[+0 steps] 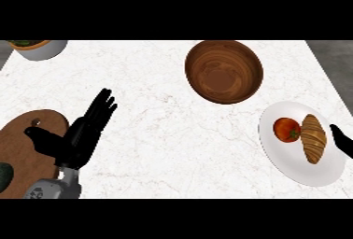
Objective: Pick the croissant from the plate and place it in the bowl
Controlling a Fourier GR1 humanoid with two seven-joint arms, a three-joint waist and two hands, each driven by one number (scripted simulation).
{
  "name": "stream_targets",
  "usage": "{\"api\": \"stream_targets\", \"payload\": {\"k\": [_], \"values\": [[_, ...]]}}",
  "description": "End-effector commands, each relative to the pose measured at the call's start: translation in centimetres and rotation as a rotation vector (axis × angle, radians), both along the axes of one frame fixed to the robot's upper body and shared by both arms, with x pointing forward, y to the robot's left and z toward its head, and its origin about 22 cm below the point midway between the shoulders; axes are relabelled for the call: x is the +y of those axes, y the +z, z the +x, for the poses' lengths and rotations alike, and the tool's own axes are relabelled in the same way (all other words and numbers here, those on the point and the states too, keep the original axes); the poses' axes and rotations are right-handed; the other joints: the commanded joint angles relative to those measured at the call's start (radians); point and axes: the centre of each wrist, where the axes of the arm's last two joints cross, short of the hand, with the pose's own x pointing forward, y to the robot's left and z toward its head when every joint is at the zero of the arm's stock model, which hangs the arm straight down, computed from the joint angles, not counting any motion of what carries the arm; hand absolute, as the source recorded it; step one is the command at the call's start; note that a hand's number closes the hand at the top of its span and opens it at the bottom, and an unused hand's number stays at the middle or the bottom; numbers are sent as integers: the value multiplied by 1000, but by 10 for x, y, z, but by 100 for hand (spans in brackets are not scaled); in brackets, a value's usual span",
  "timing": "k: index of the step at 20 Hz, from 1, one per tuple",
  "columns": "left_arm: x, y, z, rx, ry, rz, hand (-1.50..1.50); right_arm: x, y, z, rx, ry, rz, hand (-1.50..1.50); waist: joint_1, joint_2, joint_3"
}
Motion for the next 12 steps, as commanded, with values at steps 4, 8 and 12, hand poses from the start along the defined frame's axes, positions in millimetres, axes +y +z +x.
{"api": "stream_targets", "payload": {"k": [4,8,12], "values": [[-15,2,10,-11,-64,0,0,21,0,-35,219,-55,-262,-150,46,8,-3],[-12,-2,-1,18,-77,8,0,14,11,-44,463,-194,-308,-150,55,6,-7],[-34,0,4,-3,-105,-2,0,49,38,-14,607,-260,-233,-150,79,12,-5]]}}
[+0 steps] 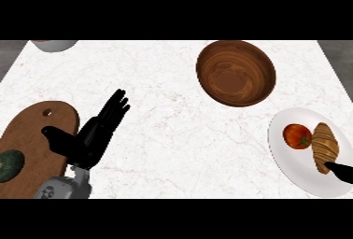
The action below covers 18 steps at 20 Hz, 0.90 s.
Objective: Pick the croissant from the plate and place it in the bowl
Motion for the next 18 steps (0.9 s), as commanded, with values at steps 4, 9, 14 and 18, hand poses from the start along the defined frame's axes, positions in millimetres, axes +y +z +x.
{"api": "stream_targets", "payload": {"k": [4,9,14,18], "values": [[-15,1,-4,-3,-17,-5,0,42,56,31,275,-146,47,-150,18,-2,5],[-4,12,8,10,-20,-7,0,43,70,65,386,-185,160,-150,17,1,7],[1,-13,-3,20,-22,-7,0,36,58,74,469,-280,195,-150,11,1,6],[-3,5,0,20,-22,2,0,38,42,84,540,-280,220,-150,15,0,8]]}}
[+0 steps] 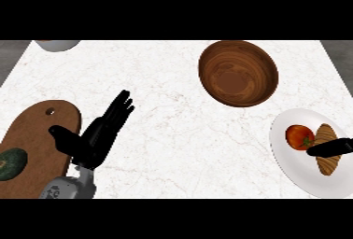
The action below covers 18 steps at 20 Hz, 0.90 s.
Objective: Pick the croissant from the plate and place it in the bowl
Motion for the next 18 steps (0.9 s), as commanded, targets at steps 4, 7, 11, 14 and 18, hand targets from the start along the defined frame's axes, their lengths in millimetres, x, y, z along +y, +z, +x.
{"api": "stream_targets", "payload": {"k": [4,7,11,14,18], "values": [[-2,-1,7,-17,14,1,0,3,-7,16,205,-143,46,-150,-5,0,0],[-3,7,1,-2,11,9,0,0,-12,15,237,-137,51,-150,-6,-2,1],[0,-3,8,4,19,-19,0,-12,-22,26,230,-108,46,-150,-8,0,1],[12,-19,1,-2,20,-11,0,5,-34,23,240,-113,41,-150,-9,-1,1],[-1,10,-11,-12,14,0,0,-16,-41,11,241,-118,39,-150,-8,-3,1]]}}
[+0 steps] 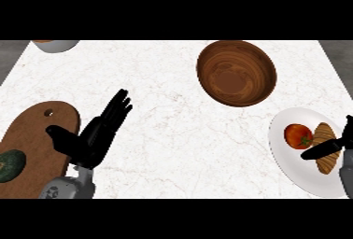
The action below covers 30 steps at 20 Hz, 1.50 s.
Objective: Pick the croissant from the plate and place it in the bowl
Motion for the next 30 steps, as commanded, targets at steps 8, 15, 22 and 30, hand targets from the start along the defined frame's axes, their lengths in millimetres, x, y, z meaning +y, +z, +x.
{"api": "stream_targets", "payload": {"k": [8,15,22,30], "values": [[-19,-8,-12,-1,-11,-12,0,-5,-19,10,61,-107,-14,-150,0,0,0],[3,4,0,-7,1,14,0,9,-46,20,36,-119,-18,-150,4,1,1],[-6,2,-1,-4,4,-5,0,-17,-41,27,27,-138,-31,-150,3,1,1],[-8,-13,5,12,3,-6,0,-18,-74,-2,-10,-5,-87,150,-2,1,0]]}}
